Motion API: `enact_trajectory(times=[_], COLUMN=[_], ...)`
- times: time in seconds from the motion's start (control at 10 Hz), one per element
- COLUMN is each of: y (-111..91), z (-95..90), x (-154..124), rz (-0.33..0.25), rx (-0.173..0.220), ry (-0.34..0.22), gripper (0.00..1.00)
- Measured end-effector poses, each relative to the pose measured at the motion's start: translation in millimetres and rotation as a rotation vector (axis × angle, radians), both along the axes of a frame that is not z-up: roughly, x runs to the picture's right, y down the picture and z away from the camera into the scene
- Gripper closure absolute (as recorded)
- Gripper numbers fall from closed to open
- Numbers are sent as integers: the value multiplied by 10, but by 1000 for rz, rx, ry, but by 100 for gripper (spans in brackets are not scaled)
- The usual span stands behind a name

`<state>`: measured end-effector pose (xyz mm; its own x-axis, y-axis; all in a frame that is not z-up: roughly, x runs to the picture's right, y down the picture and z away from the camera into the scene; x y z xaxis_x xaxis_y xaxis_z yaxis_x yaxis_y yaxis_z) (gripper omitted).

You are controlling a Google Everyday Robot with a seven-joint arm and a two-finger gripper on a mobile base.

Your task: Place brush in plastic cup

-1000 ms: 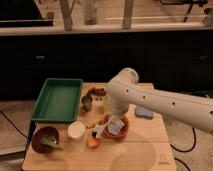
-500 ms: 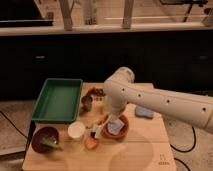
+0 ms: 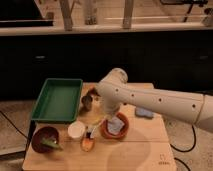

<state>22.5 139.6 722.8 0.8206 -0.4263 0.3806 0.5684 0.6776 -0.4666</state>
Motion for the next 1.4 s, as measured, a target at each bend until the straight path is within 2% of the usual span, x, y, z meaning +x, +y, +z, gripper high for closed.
enact_trajectory(times=[0.2, 0.5, 1.0, 1.4], y=[-122, -337, -516, -625], z=[-45, -112, -115, -82], x=[125, 513, 711, 757], rz=[29, 84, 140, 158], rx=[17, 43, 63, 62], ry=[17, 44, 56, 46], gripper=[96, 96, 96, 96])
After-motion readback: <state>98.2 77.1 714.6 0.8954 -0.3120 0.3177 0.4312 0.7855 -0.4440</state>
